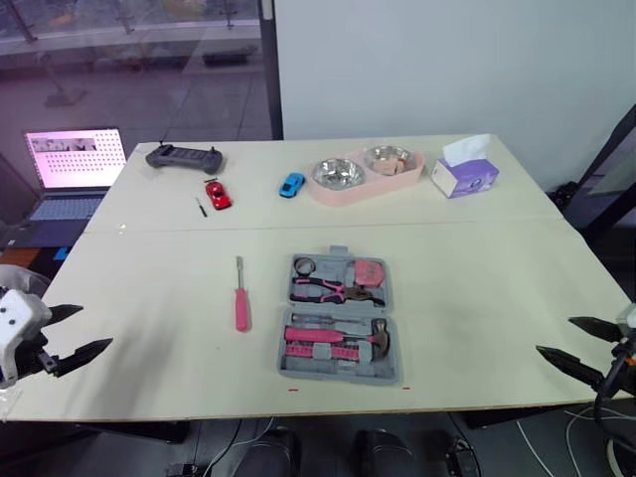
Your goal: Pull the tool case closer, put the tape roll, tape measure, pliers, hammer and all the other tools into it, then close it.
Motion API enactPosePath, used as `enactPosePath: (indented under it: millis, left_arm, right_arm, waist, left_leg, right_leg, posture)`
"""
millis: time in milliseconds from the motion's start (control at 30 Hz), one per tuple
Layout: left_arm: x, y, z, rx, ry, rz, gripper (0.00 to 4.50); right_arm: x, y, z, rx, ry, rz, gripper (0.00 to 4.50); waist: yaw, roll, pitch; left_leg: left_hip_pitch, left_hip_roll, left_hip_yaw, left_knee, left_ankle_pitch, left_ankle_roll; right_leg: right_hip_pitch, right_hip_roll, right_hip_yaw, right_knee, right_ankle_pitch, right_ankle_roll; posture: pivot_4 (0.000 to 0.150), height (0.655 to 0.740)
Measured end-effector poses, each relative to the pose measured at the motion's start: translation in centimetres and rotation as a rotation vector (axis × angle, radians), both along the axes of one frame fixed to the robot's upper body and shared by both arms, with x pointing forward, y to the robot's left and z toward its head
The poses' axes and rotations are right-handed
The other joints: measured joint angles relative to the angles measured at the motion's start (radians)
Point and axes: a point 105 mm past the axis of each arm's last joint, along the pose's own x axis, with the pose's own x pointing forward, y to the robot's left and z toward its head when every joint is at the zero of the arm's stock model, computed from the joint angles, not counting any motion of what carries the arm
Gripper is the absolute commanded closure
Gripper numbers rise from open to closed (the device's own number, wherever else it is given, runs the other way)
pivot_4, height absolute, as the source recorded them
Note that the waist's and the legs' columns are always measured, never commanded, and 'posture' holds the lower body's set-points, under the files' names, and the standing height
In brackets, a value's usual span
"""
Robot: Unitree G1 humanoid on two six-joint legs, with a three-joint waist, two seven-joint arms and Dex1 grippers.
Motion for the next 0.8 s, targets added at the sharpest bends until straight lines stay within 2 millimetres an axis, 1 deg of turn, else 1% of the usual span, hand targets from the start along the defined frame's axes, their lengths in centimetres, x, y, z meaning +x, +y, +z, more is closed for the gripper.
enactPosePath:
  millis: [67,133,233,367,467,500,533,567,600,633,800]
  left_arm:
    - [0.1,-0.4,-0.2,-0.014,0.006,0.001,0.02]
    - [0.4,-1.1,-0.4,-0.035,0.002,0.001,0.02]
    - [0.6,-2.0,-0.6,-0.05,0.0,-0.008,0.02]
    - [0.8,-3.2,-1.7,-0.089,0.004,-0.01,0.02]
    - [1.0,-3.8,-2.0,-0.099,0.006,-0.006,0.02]
    - [1.1,-4.0,-2.0,-0.099,0.004,-0.008,0.02]
    - [1.2,-4.3,-2.1,-0.1,0.004,-0.007,0.02]
    - [1.2,-4.5,-2.3,-0.109,0.006,0.0,0.02]
    - [1.3,-4.7,-2.4,-0.131,0.0,0.016,0.02]
    - [1.4,-5.0,-2.5,-0.154,-0.005,0.027,0.02]
    - [1.8,-6.2,-3.2,-0.228,-0.003,0.094,0.02]
  right_arm:
    - [0.2,0.5,0.2,0.02,-0.003,-0.002,0.0]
    - [0.8,1.4,1.0,0.048,-0.029,0.003,0.0]
    - [1.2,2.5,1.6,0.062,-0.046,0.024,0.0]
    - [1.6,5.3,2.0,0.085,-0.042,0.104,0.0]
    - [2.0,6.7,2.7,0.089,-0.06,0.152,0.0]
    - [2.1,7.0,2.8,0.094,-0.062,0.163,0.0]
    - [2.3,7.6,3.1,0.115,-0.067,0.179,0.0]
    - [2.6,8.3,3.6,0.13,-0.078,0.202,0.0]
    - [2.9,9.2,4.0,0.136,-0.084,0.233,0.0]
    - [3.0,10.1,4.3,0.137,-0.086,0.267,0.0]
    - [3.9,13.1,4.8,0.119,-0.079,0.385,0.0]
  waist:
    - [0.0,0.0,0.0]
    - [0.0,0.0,0.0]
    - [0.001,0.0,0.0]
    - [0.002,0.0,0.0]
    - [0.001,-0.001,0.0]
    - [-0.002,0.0,0.0]
    - [-0.016,0.0,0.0]
    - [-0.029,0.004,0.002]
    - [-0.031,0.007,0.004]
    - [-0.026,0.008,0.005]
    - [-0.019,0.008,0.006]
  left_leg:
    - [0.0,0.0,0.0,0.0,0.0,0.0]
    - [0.0,0.0,0.0,0.0,0.0,0.0]
    - [0.0,0.0,0.0,0.0,0.0,0.0]
    - [0.0,0.0,0.0,0.001,0.0,0.0]
    - [-0.001,-0.001,-0.001,0.0,0.0,0.0]
    - [-0.001,-0.006,-0.01,0.001,0.001,0.001]
    - [-0.001,-0.014,-0.02,0.001,0.002,0.003]
    - [0.001,-0.025,-0.035,0.001,0.004,0.006]
    - [0.003,-0.026,-0.036,0.002,0.005,0.005]
    - [0.005,-0.025,-0.035,0.001,0.004,0.004]
    - [0.005,-0.022,-0.033,0.0,0.004,0.003]
  right_leg:
    - [0.0,0.0,0.0,0.0,0.0,0.0]
    - [0.0,0.0,0.0,0.0,0.0,0.0]
    - [0.0,0.0,0.0,0.0,0.0,0.0]
    - [0.0,0.0,0.0,0.0,0.0,0.0]
    - [0.002,0.0,-0.001,0.0,0.0,0.0]
    - [0.005,-0.005,-0.009,0.0,-0.001,0.002]
    - [0.009,-0.019,-0.028,0.004,-0.004,0.006]
    - [0.015,-0.026,-0.039,0.006,-0.008,0.009]
    - [0.013,-0.023,-0.038,0.007,-0.009,0.011]
    - [0.017,-0.02,-0.034,0.004,-0.009,0.011]
    - [0.017,-0.02,-0.032,0.004,-0.009,0.012]
  posture:
    - [0.15,0.74]
    - [0.15,0.74]
    - [0.15,0.74]
    - [0.15,0.74]
    - [0.15,0.74]
    - [0.15,0.74]
    - [0.15,0.74]
    - [0.15,0.74]
    - [0.15,0.74]
    - [0.15,0.74]
    - [0.15,0.74]
